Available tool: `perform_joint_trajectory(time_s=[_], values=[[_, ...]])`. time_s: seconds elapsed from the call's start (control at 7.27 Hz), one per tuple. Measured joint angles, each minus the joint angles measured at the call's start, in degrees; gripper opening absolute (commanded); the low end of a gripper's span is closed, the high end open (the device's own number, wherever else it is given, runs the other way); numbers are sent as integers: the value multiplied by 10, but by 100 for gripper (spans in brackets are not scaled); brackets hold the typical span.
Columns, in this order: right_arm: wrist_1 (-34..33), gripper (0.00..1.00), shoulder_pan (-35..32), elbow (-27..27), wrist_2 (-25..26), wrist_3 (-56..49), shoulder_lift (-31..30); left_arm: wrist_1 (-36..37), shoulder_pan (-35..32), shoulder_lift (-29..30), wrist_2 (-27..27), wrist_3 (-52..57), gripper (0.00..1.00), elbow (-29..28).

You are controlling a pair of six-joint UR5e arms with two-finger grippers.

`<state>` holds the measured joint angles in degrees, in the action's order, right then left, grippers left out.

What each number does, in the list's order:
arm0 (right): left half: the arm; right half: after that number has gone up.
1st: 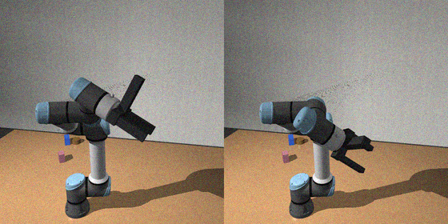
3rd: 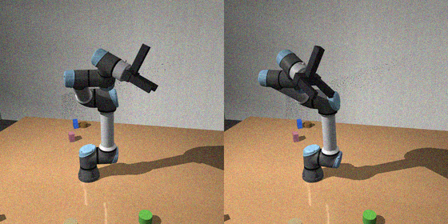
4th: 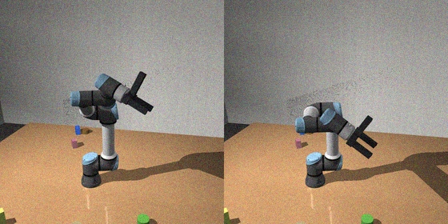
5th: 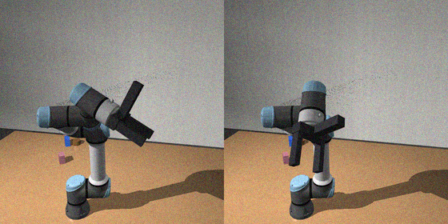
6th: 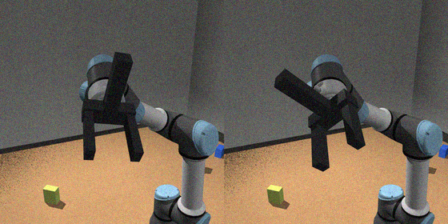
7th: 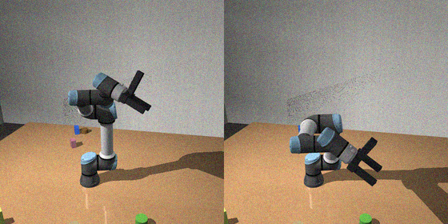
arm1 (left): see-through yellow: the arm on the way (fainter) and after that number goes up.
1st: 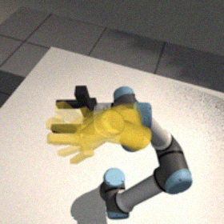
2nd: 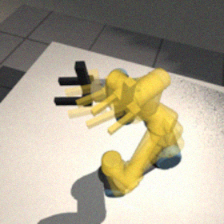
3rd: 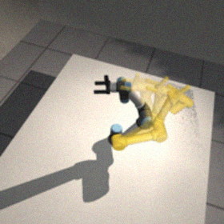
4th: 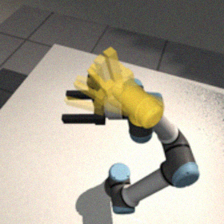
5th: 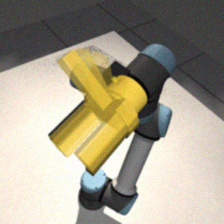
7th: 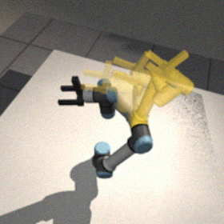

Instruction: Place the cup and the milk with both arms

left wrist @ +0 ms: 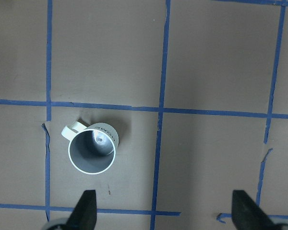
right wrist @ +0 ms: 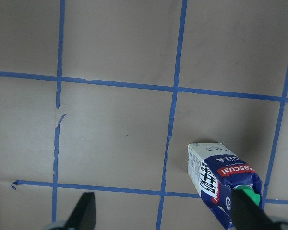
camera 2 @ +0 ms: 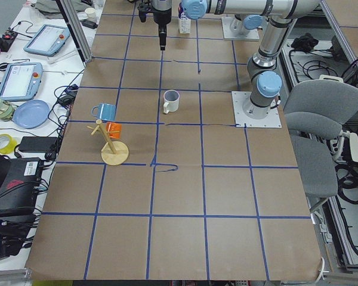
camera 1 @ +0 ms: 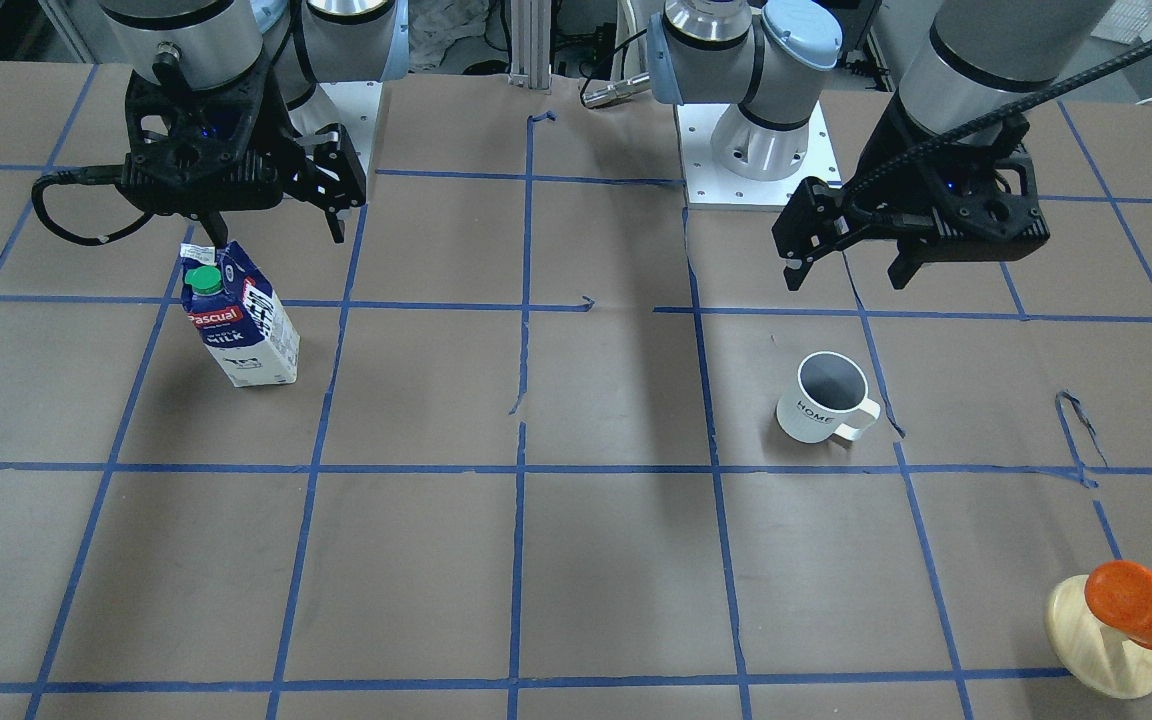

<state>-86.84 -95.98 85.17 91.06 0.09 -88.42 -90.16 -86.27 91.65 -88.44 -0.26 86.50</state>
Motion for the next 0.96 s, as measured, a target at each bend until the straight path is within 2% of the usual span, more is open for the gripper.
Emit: perform_joint_trajectory(time_s=[0.96], values=[[0,100,0,1,0,0,2,1,9,2,-1,0,100,2]])
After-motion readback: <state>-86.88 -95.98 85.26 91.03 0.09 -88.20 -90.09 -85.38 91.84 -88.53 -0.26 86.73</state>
